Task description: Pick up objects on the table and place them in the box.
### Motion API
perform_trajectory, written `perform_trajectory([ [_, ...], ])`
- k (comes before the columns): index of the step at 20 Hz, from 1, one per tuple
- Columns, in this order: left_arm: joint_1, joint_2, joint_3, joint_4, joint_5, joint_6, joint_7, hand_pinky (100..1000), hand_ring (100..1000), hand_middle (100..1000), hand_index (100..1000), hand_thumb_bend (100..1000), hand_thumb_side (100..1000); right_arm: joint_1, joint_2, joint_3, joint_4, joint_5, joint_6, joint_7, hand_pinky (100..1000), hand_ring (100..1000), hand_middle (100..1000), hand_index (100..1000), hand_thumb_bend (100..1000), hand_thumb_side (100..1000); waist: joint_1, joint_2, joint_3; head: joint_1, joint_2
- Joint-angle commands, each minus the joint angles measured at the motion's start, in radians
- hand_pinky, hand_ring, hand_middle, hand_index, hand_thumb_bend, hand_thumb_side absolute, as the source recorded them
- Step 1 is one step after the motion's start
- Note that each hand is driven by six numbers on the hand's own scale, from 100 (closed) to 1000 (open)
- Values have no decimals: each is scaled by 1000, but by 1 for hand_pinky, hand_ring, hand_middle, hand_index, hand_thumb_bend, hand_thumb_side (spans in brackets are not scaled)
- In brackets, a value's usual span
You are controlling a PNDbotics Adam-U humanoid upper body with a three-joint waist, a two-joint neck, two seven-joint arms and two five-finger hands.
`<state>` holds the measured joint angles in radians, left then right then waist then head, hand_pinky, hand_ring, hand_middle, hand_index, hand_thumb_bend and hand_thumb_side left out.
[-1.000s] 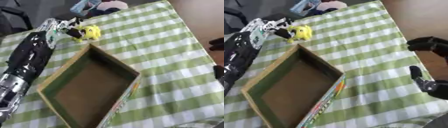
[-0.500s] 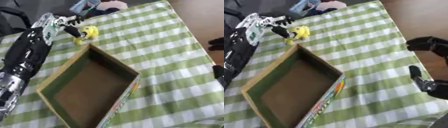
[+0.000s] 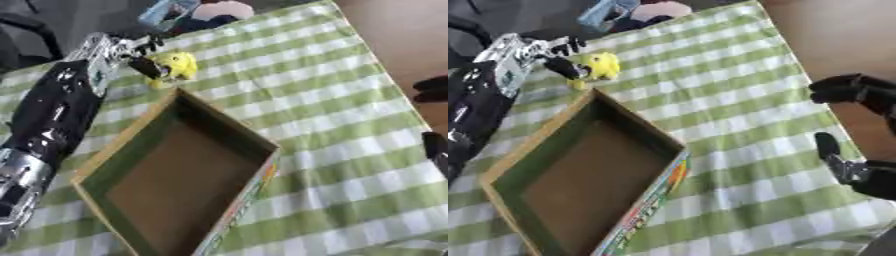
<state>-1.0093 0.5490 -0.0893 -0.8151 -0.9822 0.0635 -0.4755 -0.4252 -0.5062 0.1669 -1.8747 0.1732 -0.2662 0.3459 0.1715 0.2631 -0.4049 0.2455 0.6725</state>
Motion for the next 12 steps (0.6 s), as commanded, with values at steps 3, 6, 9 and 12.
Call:
perform_trajectory([
  [3, -6, 5, -4, 10, -15, -8, 0, 807, 757, 756, 913, 177, 434, -19, -10, -3, -16, -10, -2, 4, 842, 794, 821, 818, 100, 100, -7, -14, -2, -4, -14],
  [6, -4, 1, -4, 12, -23, 0, 21, 771, 669, 658, 830, 100, 463, -18, -9, -3, -16, -10, -1, 4, 842, 794, 820, 818, 100, 100, -7, -13, -2, -5, -14],
  [9, -3, 1, 0, 3, -25, 19, 79, 701, 524, 502, 690, 100, 450, -17, -8, -4, -15, -10, -1, 3, 843, 794, 820, 818, 100, 100, -9, -14, -1, -6, -13],
  [12, -1, 7, -2, -18, 2, 31, 158, 675, 483, 454, 636, 100, 449, -14, -7, -6, -14, -9, 0, 1, 843, 794, 820, 818, 100, 100, -15, -18, 4, -9, -12],
])
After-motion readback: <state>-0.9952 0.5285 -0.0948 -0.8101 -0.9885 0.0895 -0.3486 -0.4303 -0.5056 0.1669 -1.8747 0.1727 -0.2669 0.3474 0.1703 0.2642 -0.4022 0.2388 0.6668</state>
